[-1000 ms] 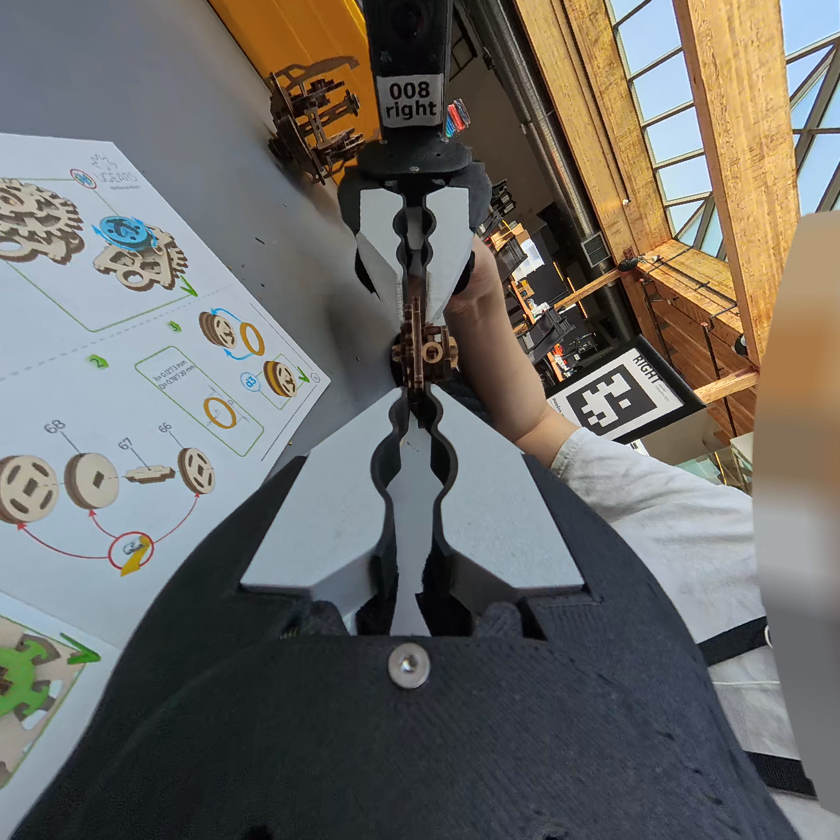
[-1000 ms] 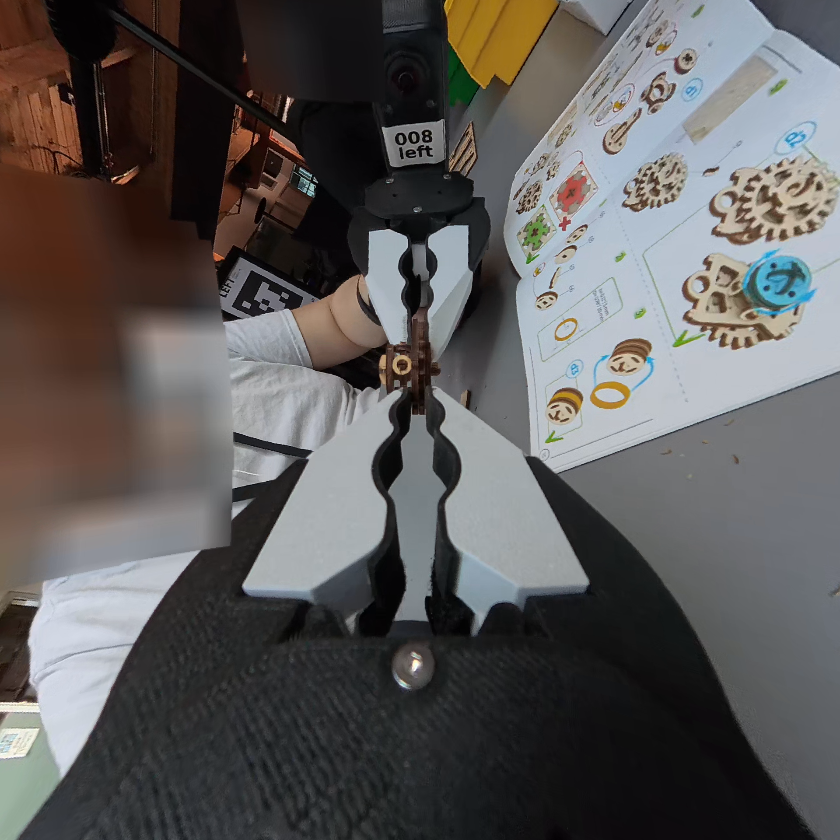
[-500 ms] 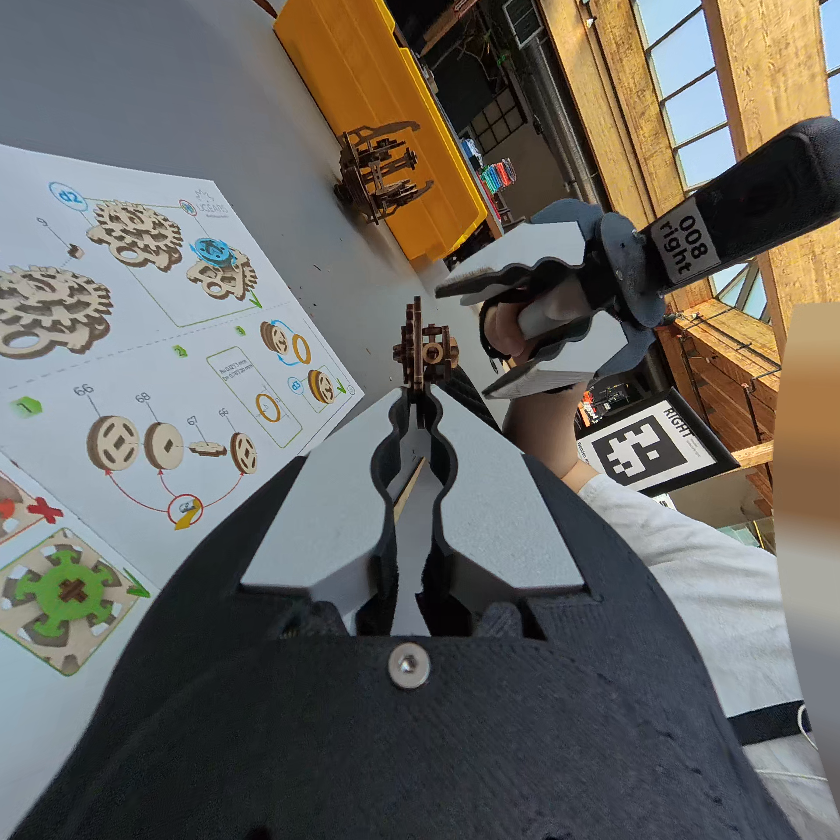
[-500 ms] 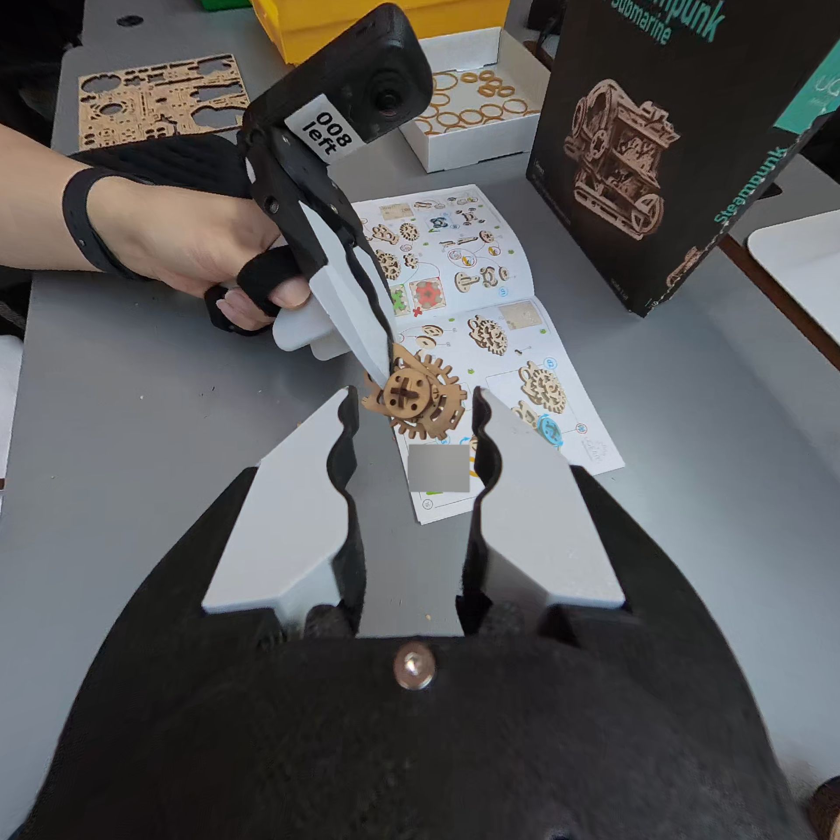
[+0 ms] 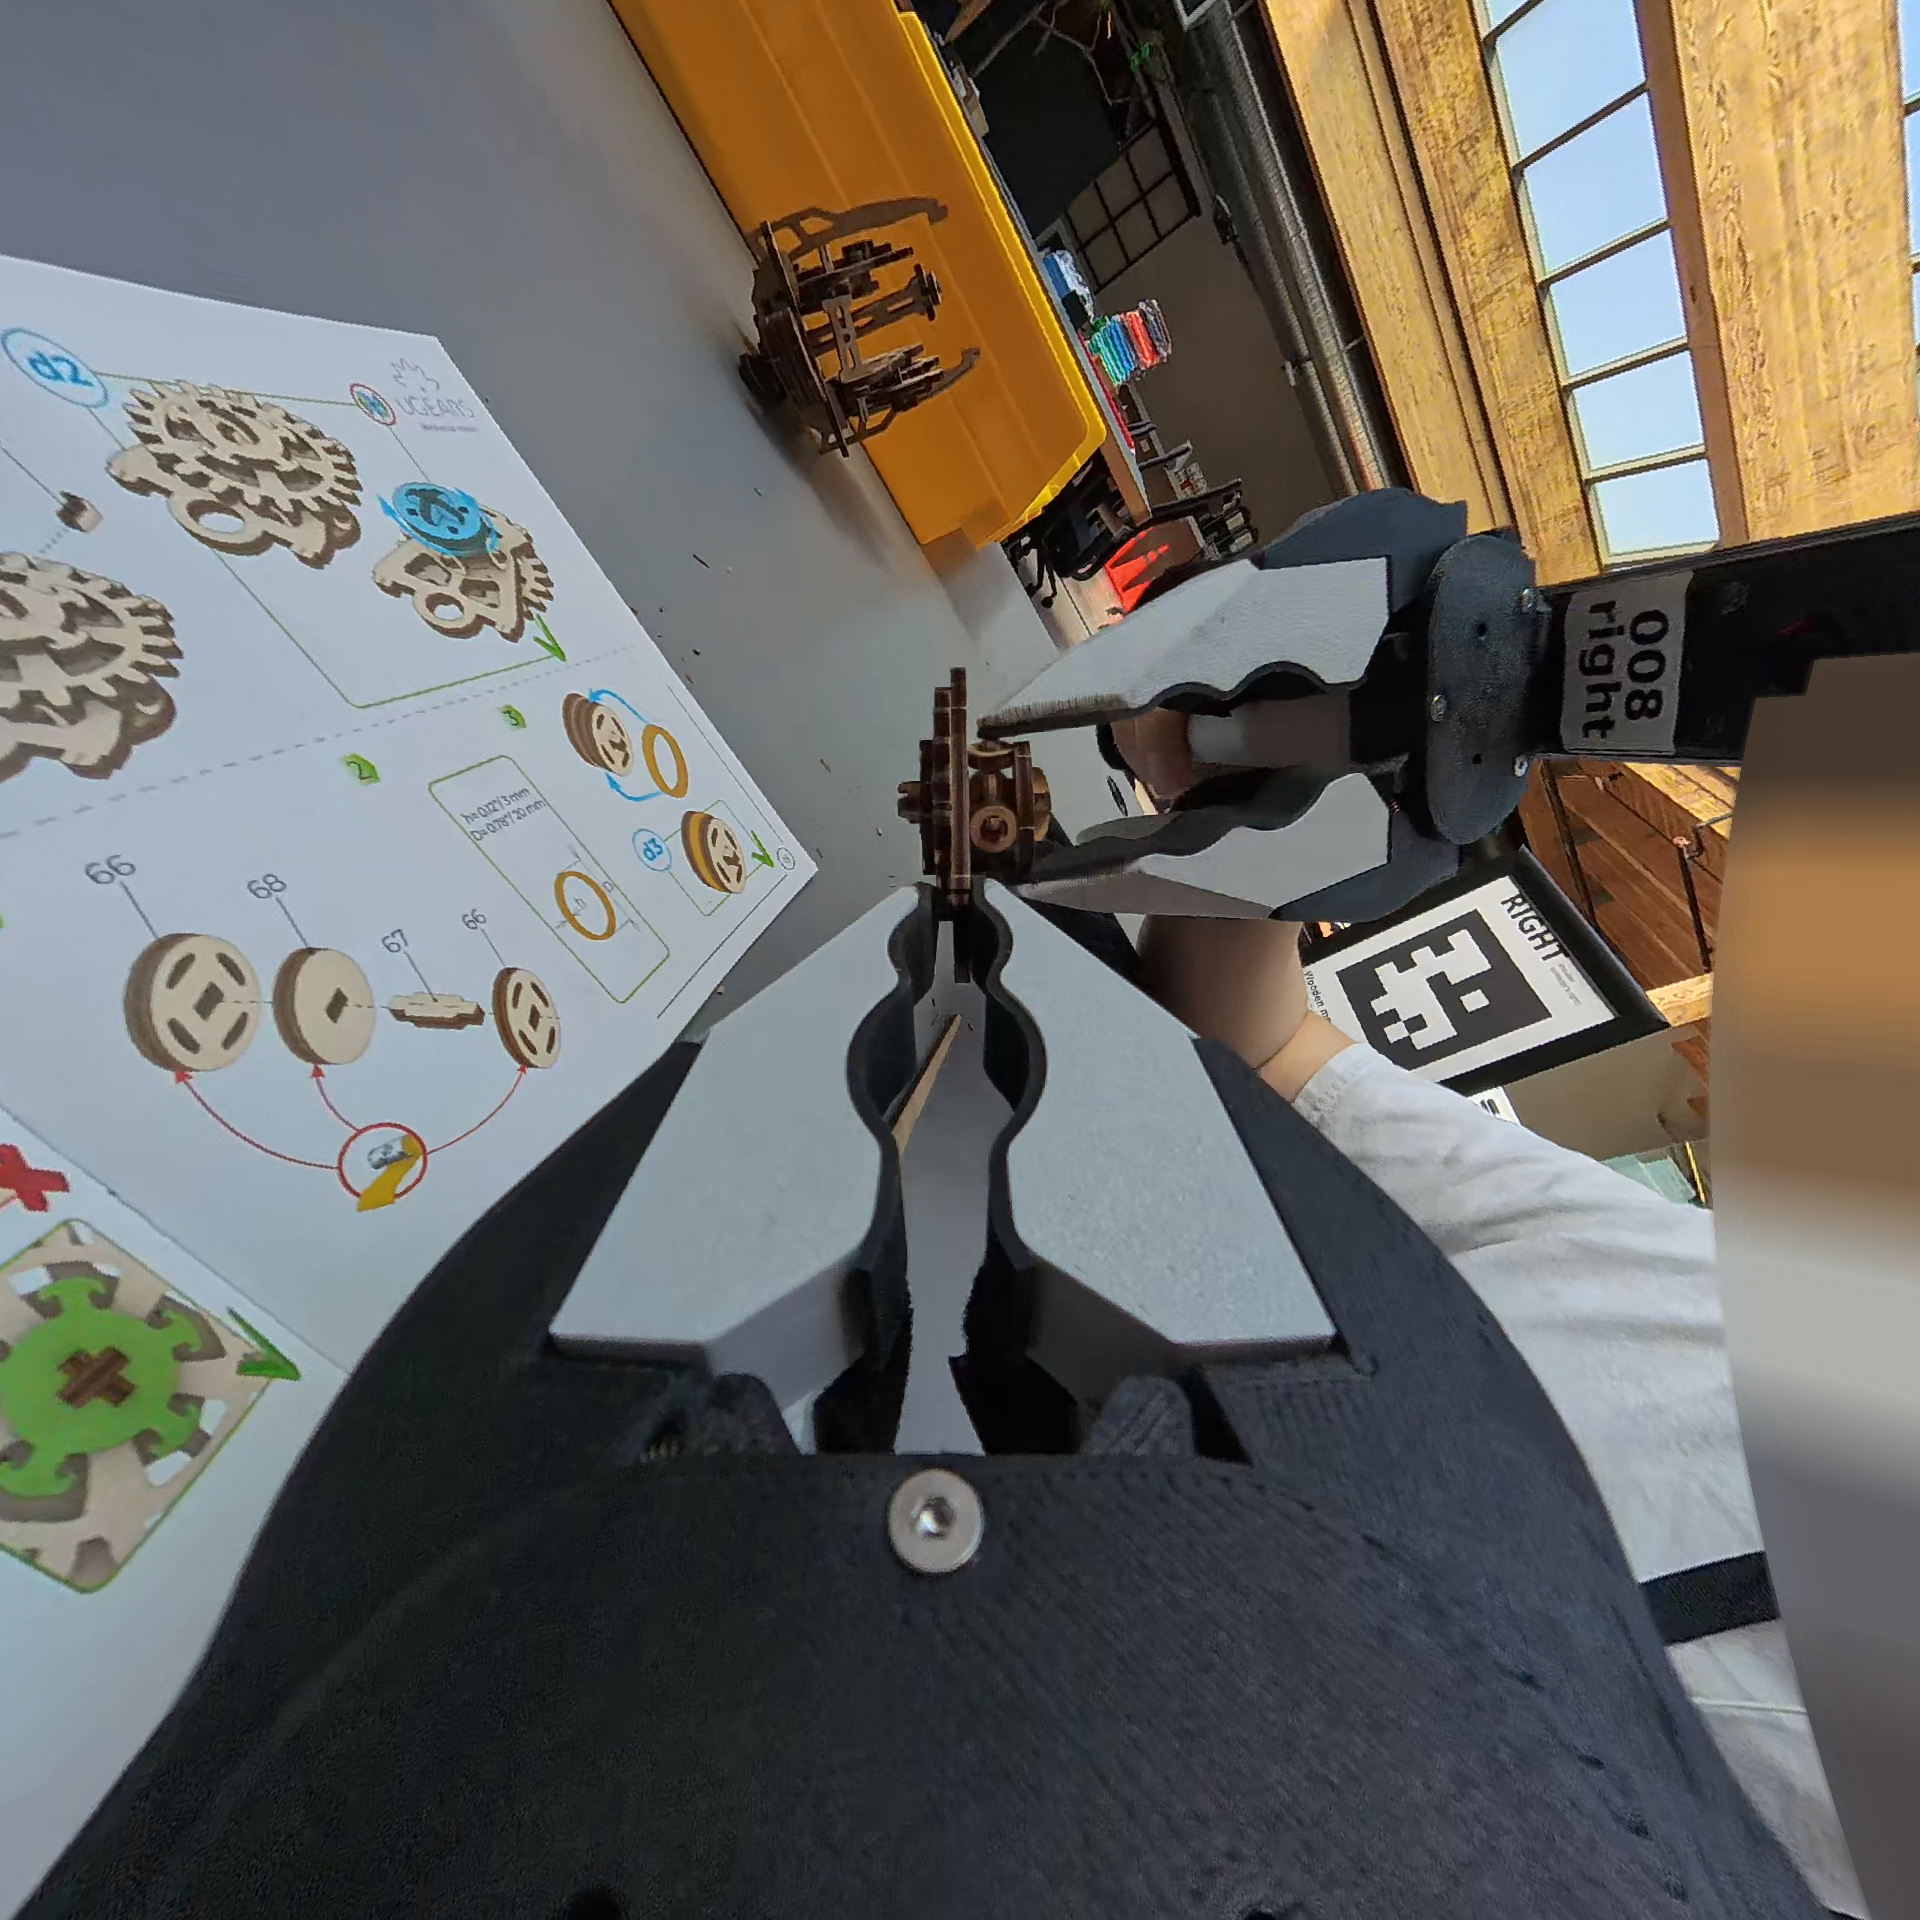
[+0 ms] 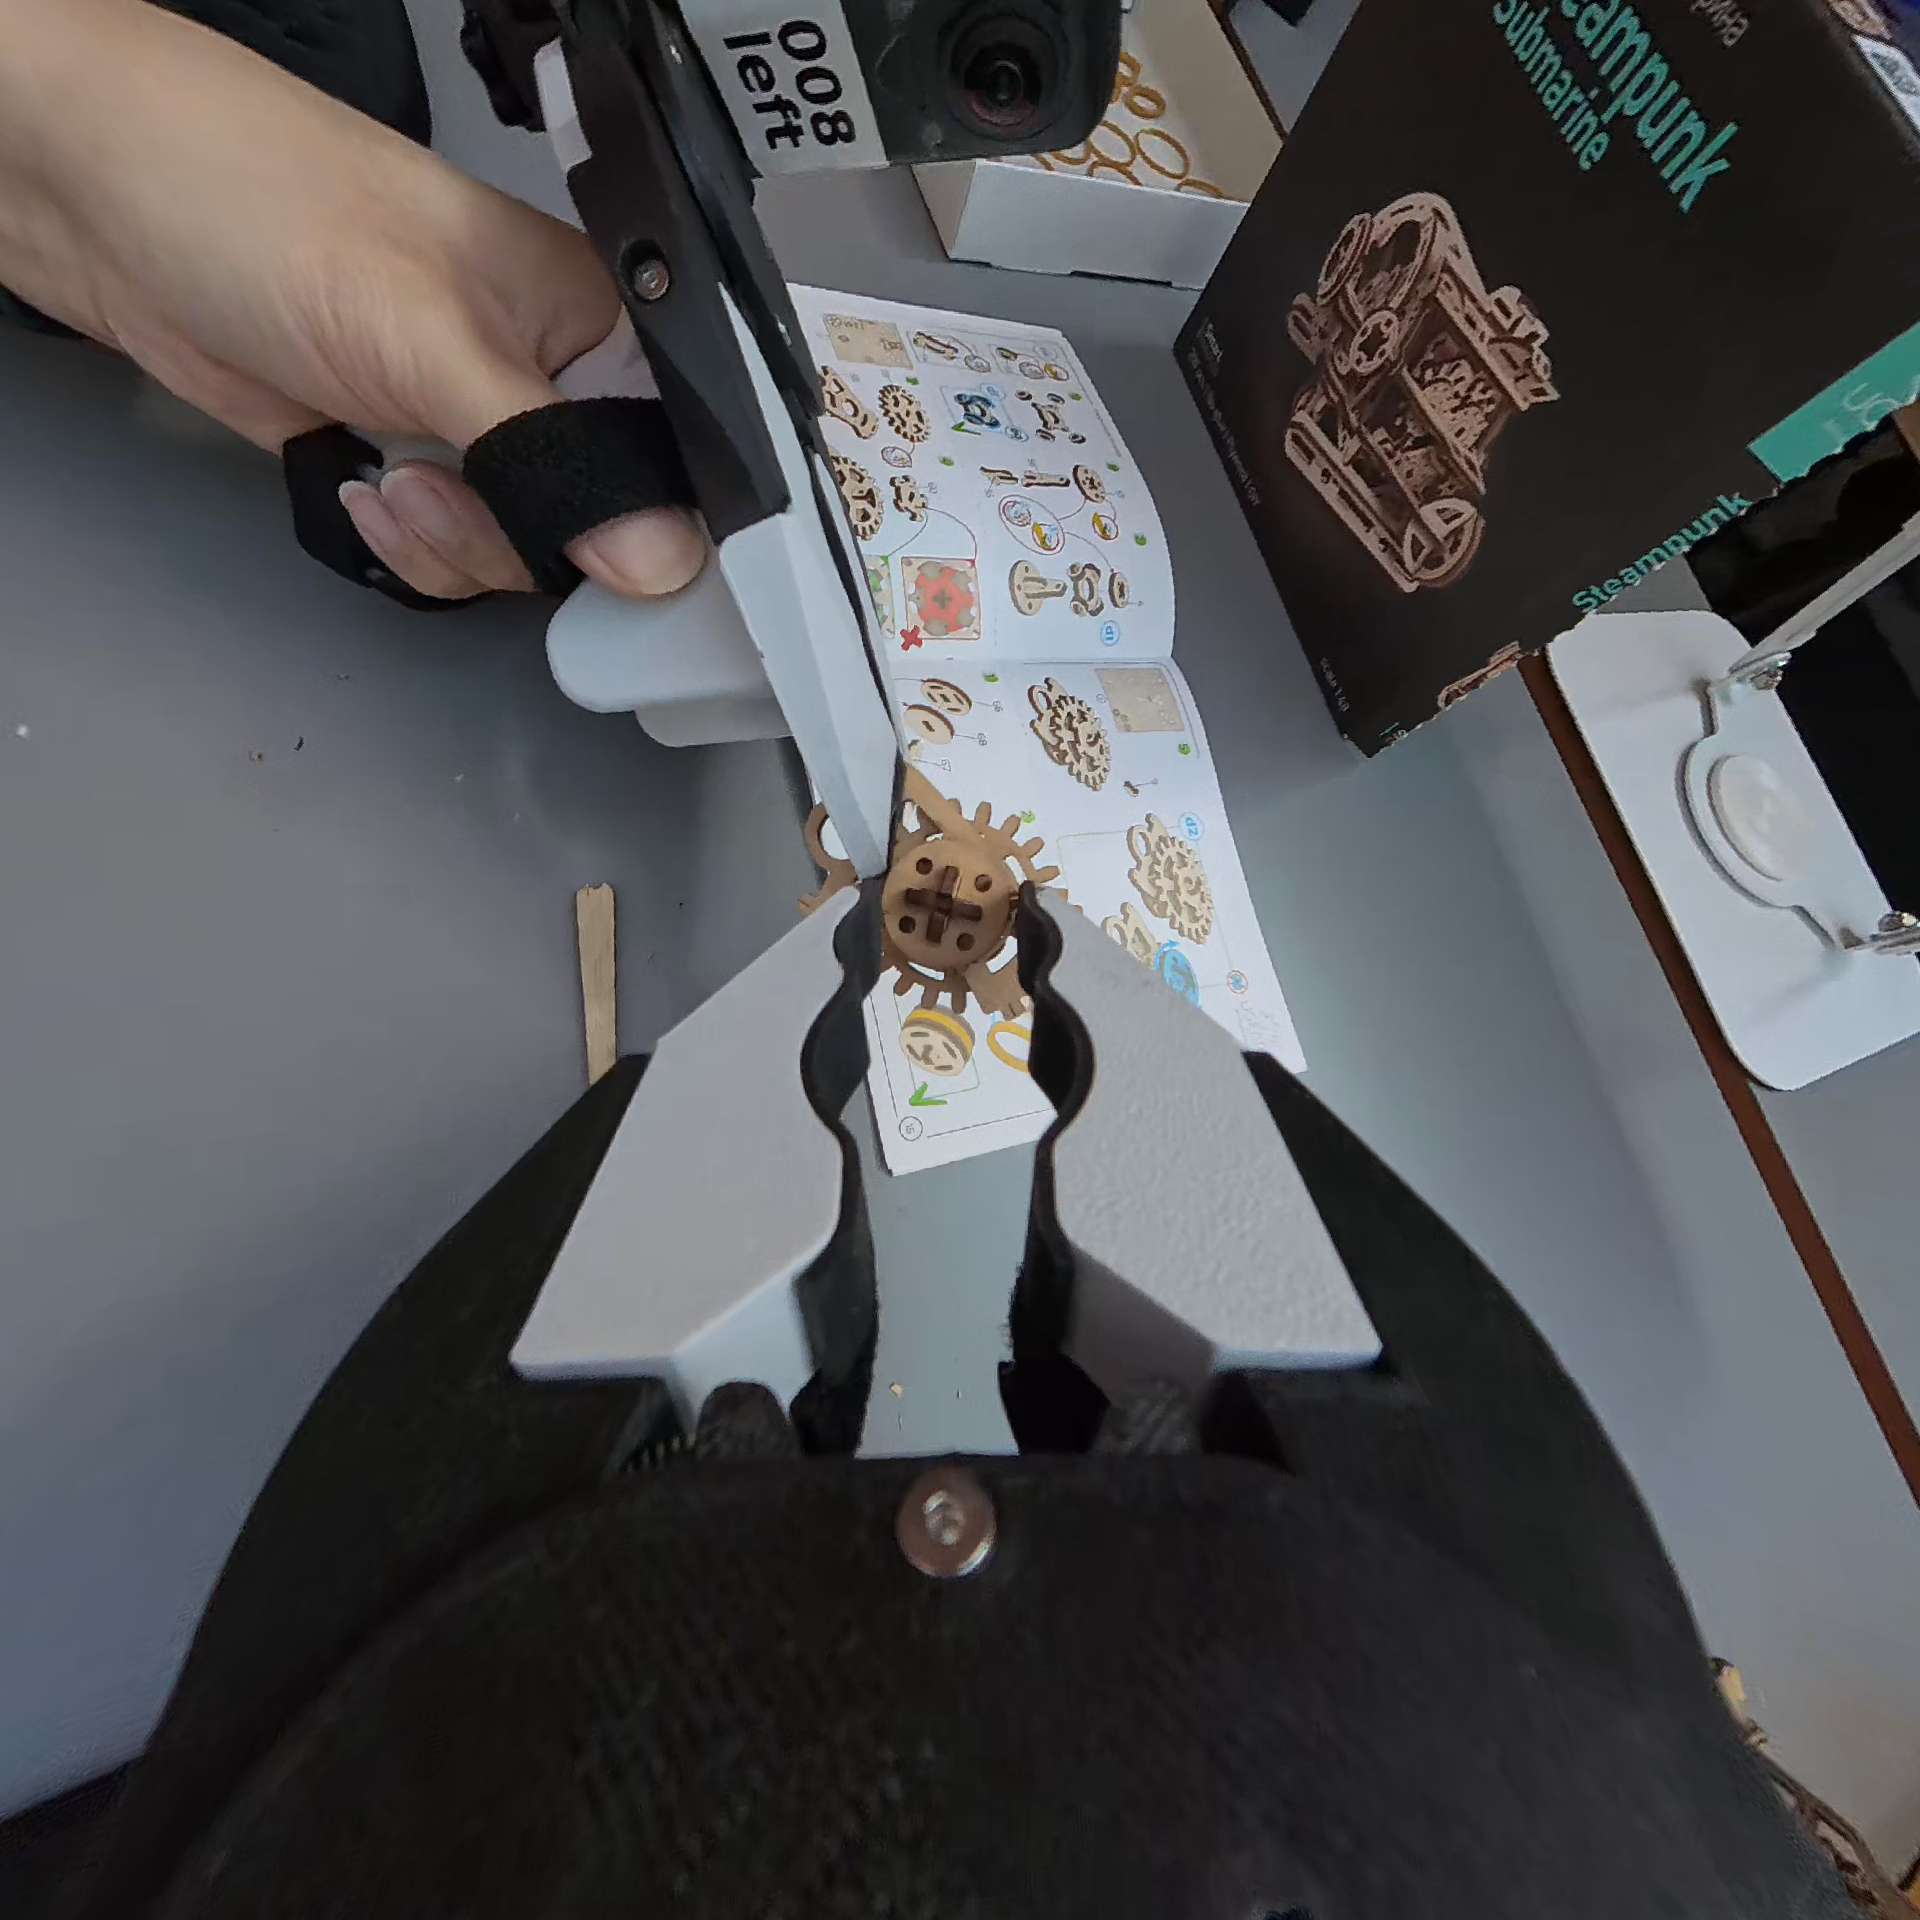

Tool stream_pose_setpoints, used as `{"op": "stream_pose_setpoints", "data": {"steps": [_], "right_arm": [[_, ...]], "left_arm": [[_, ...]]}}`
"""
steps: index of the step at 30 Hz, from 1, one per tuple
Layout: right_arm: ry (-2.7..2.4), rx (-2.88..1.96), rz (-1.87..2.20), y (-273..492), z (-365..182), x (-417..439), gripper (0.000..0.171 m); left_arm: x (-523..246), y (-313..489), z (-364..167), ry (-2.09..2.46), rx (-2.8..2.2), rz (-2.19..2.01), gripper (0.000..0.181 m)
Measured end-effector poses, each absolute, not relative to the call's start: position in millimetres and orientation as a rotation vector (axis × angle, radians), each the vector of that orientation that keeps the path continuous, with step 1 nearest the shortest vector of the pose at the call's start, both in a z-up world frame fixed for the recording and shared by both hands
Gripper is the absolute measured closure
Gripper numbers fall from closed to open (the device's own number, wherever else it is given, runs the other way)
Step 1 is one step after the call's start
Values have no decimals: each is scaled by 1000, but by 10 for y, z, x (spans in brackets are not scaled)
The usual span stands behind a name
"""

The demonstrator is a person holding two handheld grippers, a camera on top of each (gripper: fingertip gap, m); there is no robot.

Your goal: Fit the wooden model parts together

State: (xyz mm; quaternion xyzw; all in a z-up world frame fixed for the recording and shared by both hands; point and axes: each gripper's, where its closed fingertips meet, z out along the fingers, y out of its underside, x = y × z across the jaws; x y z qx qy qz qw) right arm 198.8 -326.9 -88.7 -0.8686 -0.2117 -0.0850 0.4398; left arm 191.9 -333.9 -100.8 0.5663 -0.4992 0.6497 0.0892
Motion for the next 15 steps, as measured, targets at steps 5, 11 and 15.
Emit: {"op": "stream_pose_setpoints", "data": {"steps": [5,11,15], "right_arm": [[-749,-2131,-226,-3344,-927,1898,147],[-827,-2135,-269,-3379,-967,1873,148],[-600,-2134,-201,-3292,-860,1922,148]], "left_arm": [[1864,-3425,-1050,-1601,1638,1863,177],[1863,-3450,-1073,-1647,1639,1849,178],[1904,-3347,-956,-1498,1646,1944,178]]}}
